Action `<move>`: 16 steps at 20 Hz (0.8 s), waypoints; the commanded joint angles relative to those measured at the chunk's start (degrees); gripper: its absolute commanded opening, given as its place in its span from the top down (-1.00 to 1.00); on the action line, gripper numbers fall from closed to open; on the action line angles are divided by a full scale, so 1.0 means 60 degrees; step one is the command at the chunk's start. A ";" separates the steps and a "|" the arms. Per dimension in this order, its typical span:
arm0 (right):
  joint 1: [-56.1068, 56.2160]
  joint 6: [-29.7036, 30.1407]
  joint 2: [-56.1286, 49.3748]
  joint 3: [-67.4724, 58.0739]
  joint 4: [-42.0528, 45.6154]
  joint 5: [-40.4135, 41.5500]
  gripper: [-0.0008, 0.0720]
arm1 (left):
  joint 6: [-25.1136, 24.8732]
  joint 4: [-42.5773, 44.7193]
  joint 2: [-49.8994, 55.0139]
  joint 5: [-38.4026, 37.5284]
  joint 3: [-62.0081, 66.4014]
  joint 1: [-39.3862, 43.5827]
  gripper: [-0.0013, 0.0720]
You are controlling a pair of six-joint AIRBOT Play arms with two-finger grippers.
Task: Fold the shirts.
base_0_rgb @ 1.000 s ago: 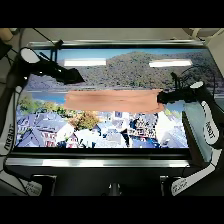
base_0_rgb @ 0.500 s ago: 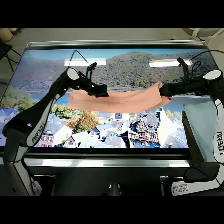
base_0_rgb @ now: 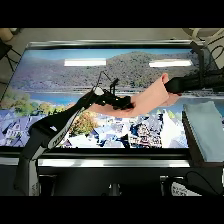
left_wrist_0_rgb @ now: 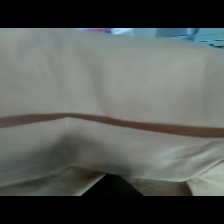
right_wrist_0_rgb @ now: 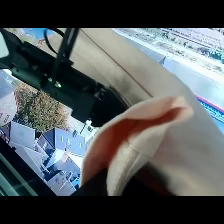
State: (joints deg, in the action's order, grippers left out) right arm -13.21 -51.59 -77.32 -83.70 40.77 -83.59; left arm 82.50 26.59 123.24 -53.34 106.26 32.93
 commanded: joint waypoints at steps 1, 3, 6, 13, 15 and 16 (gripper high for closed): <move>0.0004 -0.0142 0.0495 -0.0007 -0.0055 -0.0084 0.92 | -0.0095 -0.1093 0.0219 0.1158 0.0004 0.0736 0.88; 0.0040 -0.0186 0.0474 -0.0007 -0.0087 0.0015 0.92 | -0.0113 -0.1002 0.0109 0.0783 0.0004 0.0495 0.88; 0.0557 -0.0124 0.0390 -0.0007 -0.0098 0.0357 0.92 | 0.0430 0.1643 -0.0765 -0.0404 0.0004 -0.0448 0.89; 0.3435 -0.0098 -0.1031 -0.0007 -0.0707 0.2266 0.92 | 0.0936 1.0287 -0.4258 -0.3803 0.0004 -0.3934 0.89; 0.4291 0.0080 -0.1902 -0.0007 -0.1483 0.3381 0.92 | 0.1129 0.9763 -0.5158 -0.3861 0.0004 -0.5023 0.88; 0.4696 0.0084 -0.2371 -0.0007 -0.1953 0.3923 0.92 | 0.1158 0.9318 -0.5548 -0.3854 0.0004 -0.5431 0.88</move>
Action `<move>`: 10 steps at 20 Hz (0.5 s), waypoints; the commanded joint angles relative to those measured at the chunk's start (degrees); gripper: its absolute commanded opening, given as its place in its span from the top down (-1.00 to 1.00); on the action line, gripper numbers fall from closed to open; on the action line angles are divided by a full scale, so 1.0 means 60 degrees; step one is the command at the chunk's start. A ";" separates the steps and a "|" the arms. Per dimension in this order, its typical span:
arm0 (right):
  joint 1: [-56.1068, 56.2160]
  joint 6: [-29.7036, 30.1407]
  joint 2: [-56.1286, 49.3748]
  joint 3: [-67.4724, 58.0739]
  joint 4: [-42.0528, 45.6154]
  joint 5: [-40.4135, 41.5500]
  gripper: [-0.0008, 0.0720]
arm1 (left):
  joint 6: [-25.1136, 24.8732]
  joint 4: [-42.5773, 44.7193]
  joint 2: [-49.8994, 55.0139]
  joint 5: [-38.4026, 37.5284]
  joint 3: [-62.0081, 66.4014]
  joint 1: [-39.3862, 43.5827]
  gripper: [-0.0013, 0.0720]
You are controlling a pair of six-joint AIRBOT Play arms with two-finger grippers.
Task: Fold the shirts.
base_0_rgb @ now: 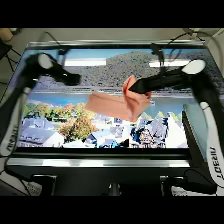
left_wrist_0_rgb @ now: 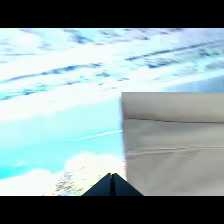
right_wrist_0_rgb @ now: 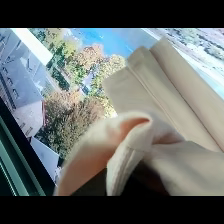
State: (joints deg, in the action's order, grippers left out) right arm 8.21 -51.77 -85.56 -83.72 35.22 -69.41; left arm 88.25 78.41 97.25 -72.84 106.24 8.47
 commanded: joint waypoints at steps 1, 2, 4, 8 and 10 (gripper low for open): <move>0.1534 0.0266 -0.1537 -0.0004 -0.1588 0.2164 0.92 | 0.0197 0.0113 -0.1596 -0.0561 0.0007 -0.1676 0.88; 0.1931 0.0350 -0.2040 -0.0004 -0.2120 0.2696 0.92 | 0.0182 -0.0452 -0.1912 -0.0474 0.0007 -0.1872 0.88; 0.2594 0.0412 -0.3002 -0.0007 -0.3366 0.3417 0.71 | -0.0237 -0.1311 -0.2466 -0.0280 0.0007 -0.1923 0.88; 0.2510 0.1843 -0.3585 -0.0022 -0.4972 0.2732 -0.87 | -0.0514 -0.1490 -0.2860 -0.0226 0.0004 -0.1443 0.88; 0.1887 0.1668 -0.3246 -0.0022 -0.4415 0.2386 -0.85 | -0.0750 -0.1486 -0.2852 -0.0219 0.0004 -0.1257 0.88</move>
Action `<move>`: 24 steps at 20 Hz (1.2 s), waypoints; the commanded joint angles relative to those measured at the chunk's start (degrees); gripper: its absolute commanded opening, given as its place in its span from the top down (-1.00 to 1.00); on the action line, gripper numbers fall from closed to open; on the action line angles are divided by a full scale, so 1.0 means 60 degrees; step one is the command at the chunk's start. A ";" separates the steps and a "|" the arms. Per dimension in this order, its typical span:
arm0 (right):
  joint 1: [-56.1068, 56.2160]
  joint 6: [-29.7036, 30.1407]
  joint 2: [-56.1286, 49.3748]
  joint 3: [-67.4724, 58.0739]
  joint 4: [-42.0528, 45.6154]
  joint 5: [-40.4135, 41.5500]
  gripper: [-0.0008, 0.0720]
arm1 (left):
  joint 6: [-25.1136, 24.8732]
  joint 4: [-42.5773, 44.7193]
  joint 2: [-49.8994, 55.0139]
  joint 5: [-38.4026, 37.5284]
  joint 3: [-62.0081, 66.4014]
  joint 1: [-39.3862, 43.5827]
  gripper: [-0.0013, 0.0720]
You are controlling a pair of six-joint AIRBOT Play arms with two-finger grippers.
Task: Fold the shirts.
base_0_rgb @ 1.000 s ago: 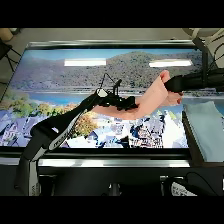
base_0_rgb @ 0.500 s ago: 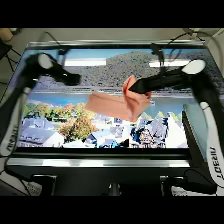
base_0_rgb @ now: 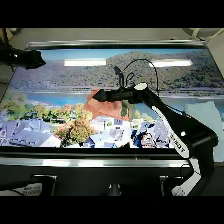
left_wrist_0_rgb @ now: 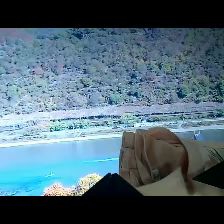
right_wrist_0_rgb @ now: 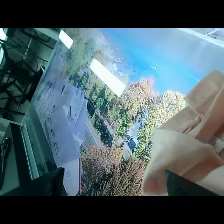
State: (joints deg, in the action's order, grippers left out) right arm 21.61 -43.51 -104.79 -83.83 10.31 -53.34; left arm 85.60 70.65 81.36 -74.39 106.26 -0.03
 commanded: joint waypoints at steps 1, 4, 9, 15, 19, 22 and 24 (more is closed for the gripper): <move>-0.0739 0.0033 0.0197 -0.0004 0.0178 -0.0448 -0.85 | -0.0310 -0.0193 -0.0193 0.0036 0.0000 0.0208 0.88; -0.2259 -0.1118 0.1115 -0.0004 0.2834 -0.1304 -0.84 | -0.0317 -0.0164 -0.0186 0.0036 0.0000 0.0193 0.88; -0.3355 -0.3727 0.1526 0.0929 0.7402 -0.3122 -0.62 | -0.0455 -0.0175 -0.0157 0.0073 -0.0004 0.0226 0.88; -0.2947 -0.4561 0.0943 0.2069 0.6415 -0.1370 -0.53 | -0.0452 -0.0219 -0.0157 0.0066 -0.0004 0.0433 0.88; -0.2612 -0.4495 0.0517 0.2069 0.5085 -0.0441 -0.44 | -0.0452 -0.0211 -0.0157 0.0076 -0.0004 0.0699 0.88; -0.2554 -0.3111 0.0441 0.2000 0.4011 -0.0324 0.93 | -0.0455 -0.0208 -0.0153 0.0080 -0.0004 0.0834 0.88; -0.3002 -0.1555 0.0630 0.1351 0.3570 -0.1140 0.93 | -0.0459 -0.0208 -0.0153 0.0080 -0.0004 0.0834 0.88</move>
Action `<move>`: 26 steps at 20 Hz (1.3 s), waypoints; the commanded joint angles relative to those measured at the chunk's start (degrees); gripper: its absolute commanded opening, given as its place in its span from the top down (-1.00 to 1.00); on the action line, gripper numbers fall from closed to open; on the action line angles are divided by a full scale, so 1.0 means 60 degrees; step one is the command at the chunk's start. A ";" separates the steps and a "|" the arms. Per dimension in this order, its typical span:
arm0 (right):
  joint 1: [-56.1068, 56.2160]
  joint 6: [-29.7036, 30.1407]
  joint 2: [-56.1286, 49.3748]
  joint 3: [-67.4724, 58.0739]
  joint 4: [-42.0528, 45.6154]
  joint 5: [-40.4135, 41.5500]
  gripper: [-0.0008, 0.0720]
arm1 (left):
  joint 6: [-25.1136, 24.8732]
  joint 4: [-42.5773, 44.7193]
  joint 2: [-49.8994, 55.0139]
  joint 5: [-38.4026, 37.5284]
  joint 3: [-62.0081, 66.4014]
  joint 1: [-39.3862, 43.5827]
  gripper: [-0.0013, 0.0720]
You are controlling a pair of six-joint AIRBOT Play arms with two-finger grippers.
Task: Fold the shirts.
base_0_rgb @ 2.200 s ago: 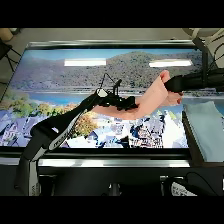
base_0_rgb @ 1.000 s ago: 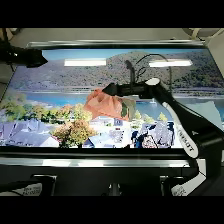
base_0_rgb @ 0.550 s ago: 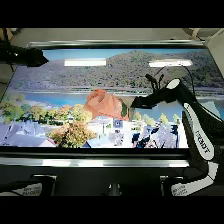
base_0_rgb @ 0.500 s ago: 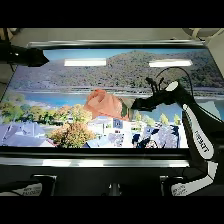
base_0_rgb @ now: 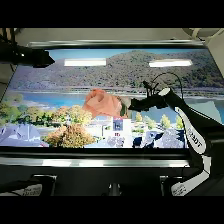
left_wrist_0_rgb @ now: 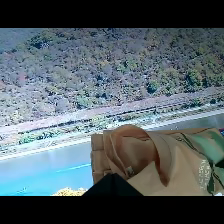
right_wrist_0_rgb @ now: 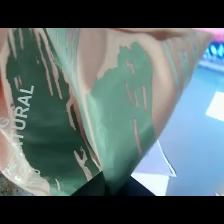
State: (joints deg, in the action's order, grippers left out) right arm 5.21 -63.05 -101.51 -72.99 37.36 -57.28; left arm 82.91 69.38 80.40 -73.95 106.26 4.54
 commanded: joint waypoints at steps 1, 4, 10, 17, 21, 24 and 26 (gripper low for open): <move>-0.0634 0.1861 0.0280 -0.1027 -0.0871 -0.1071 0.93 | -0.0015 0.0004 0.0011 0.0007 -0.0004 0.0073 0.88; -0.2106 0.1242 0.0936 -0.3191 -0.0790 -0.3169 0.93 | -0.0109 0.0007 0.0022 0.0229 -0.0007 0.0073 0.88; -0.5923 -0.0576 0.1672 -0.6641 0.0616 -0.5566 0.92 | -0.0106 0.0004 0.0098 0.0903 -0.0007 0.0073 0.88; -0.8910 -0.0546 0.1701 -0.6907 0.1672 -0.6619 0.92 | -0.0109 0.0000 0.0219 0.0900 -0.0007 0.0095 0.88; -0.9366 -0.0539 0.1891 -0.6910 0.1661 -0.7213 0.93 | -0.0113 0.0004 0.0262 0.0940 -0.0007 0.0102 0.88; -0.9355 -0.0798 0.2251 -0.6910 0.0725 -0.6714 0.93 | -0.0113 0.0000 0.0481 0.1013 -0.0007 0.0157 0.88; -0.9351 -0.1122 0.2430 -0.6910 -0.0160 -0.6379 0.93 | -0.0113 0.0000 0.0699 0.1009 -0.0007 0.0237 0.88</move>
State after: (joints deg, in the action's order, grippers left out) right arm -50.37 -67.53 -88.44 -114.37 42.78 -97.78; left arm 82.26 69.38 83.29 -68.12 106.24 5.52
